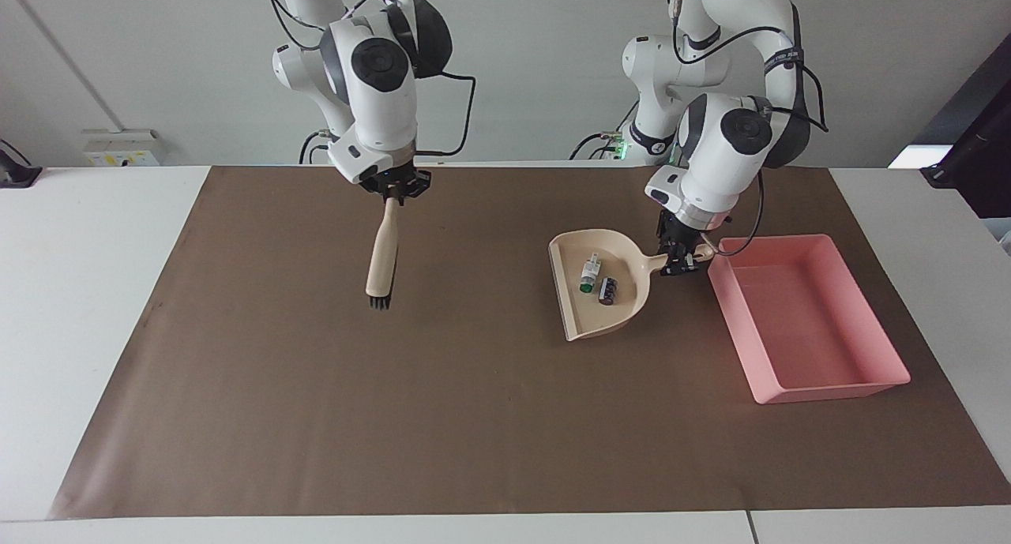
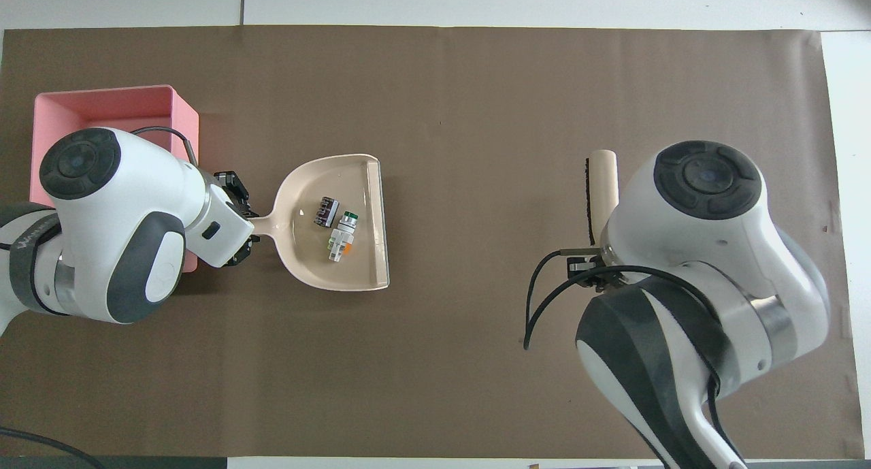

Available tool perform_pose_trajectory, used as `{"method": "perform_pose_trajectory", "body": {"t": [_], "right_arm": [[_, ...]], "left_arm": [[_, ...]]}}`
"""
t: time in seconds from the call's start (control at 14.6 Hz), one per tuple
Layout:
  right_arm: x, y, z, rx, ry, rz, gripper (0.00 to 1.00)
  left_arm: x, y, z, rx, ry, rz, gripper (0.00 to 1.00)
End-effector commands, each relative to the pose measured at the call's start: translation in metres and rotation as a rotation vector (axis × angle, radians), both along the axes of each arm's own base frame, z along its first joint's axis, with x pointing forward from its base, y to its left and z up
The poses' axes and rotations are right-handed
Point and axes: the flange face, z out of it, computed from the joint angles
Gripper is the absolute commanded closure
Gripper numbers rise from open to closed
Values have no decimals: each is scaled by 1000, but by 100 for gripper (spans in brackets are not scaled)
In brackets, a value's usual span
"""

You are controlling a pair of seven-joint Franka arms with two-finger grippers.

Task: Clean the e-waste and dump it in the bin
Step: 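Carry the dustpan to the bin while the right gripper returns the brush, then tip the dustpan over the pink bin with the left gripper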

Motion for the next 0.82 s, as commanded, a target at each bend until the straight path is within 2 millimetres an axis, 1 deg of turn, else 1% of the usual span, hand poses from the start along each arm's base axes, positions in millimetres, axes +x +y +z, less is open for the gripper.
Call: {"method": "perform_pose_trajectory", "body": {"t": [0.0,0.07,0.14,0.2,0.27,0.34,0.48,0.55,0.68,0.75], "right_arm": [[15,-85,-5,31,17,49,100],[19,-117,-12,56,13,77,100],[22,-146,-19,73,-8,91,100],[22,-176,-30,86,-20,102,100],[22,-194,-42,95,-38,113,100],[20,-208,-58,96,-65,125,100],[15,-231,-84,100,-107,138,100],[13,-236,-94,102,-109,140,100],[12,-240,-107,104,-122,150,100],[7,-243,-114,106,-112,144,100]], "left_arm": [[16,40,34,-68,17,6,100],[22,54,43,-84,17,-3,100],[31,78,50,-94,9,8,100],[40,100,52,-109,10,16,100],[49,118,60,-123,7,12,100],[57,139,67,-130,10,13,100],[71,184,81,-158,11,33,100],[74,213,88,-187,-3,51,100],[72,284,98,-202,-35,58,100],[71,310,101,-202,-50,65,100]]}}
